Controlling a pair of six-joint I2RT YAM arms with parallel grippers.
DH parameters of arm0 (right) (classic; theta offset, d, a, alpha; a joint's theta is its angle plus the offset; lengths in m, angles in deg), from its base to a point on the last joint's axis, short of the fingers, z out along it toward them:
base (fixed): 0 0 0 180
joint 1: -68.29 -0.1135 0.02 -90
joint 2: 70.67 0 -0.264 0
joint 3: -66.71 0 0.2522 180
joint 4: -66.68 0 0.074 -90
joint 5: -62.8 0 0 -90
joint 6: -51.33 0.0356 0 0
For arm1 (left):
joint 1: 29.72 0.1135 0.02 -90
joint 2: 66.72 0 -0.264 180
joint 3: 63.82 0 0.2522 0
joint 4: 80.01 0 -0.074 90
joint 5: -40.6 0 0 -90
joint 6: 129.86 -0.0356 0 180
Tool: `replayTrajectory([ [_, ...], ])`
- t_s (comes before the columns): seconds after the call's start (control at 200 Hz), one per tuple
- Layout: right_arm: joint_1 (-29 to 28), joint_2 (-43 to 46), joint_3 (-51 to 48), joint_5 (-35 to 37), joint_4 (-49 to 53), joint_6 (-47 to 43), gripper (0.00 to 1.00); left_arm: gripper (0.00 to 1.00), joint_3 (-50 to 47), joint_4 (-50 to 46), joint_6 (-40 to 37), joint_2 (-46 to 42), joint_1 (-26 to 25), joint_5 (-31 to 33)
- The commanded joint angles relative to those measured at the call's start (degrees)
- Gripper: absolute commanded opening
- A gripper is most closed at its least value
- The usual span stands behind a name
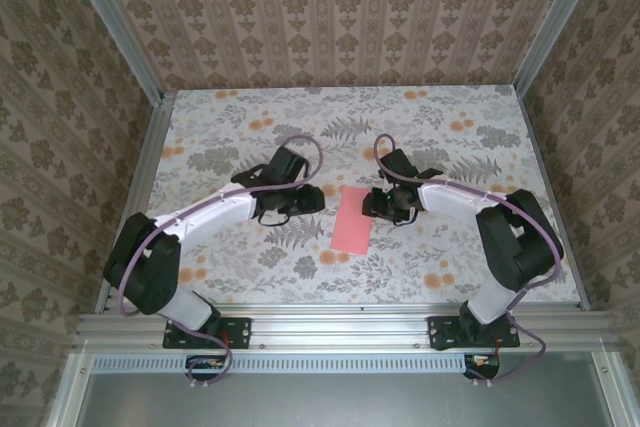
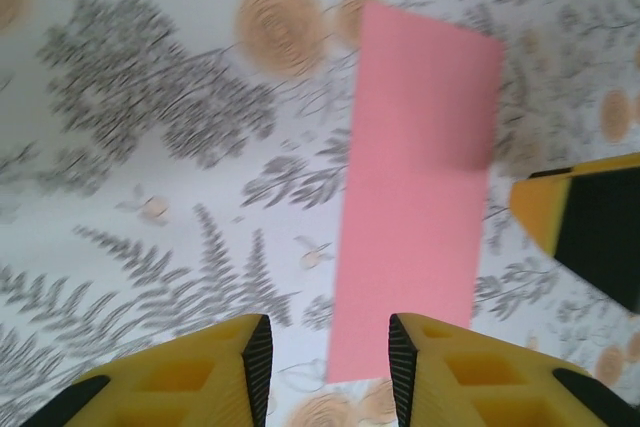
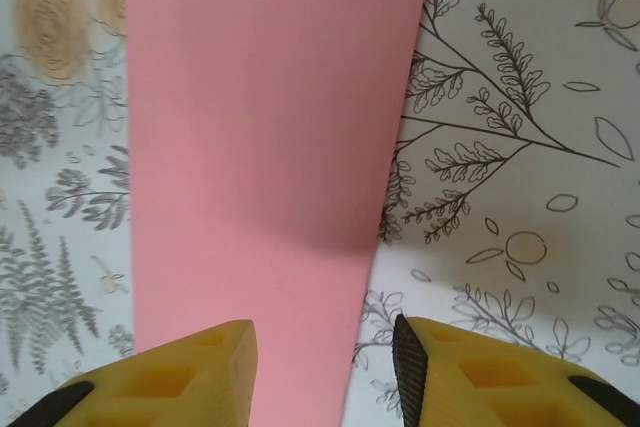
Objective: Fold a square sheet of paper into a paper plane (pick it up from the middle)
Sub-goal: Rotate the square sheet of paper at the center of the table.
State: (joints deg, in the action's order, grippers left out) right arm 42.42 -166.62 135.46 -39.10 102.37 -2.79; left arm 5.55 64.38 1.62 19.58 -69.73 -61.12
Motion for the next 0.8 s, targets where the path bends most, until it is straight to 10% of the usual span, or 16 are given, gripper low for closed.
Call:
replayTrajectory([
  [0.0, 0.03, -2.79, 2.79, 1.08, 2.56, -2.08, 0.44, 0.39, -2.57, 2.04, 2.23, -3.00, 0.63, 0.61],
  [0.795, -1.12, -11.77, 12.30, -3.83, 4.76, -8.04, 0.42, 0.39, -5.98, 0.15, 2.47, -7.31, 2.35, 2.26],
])
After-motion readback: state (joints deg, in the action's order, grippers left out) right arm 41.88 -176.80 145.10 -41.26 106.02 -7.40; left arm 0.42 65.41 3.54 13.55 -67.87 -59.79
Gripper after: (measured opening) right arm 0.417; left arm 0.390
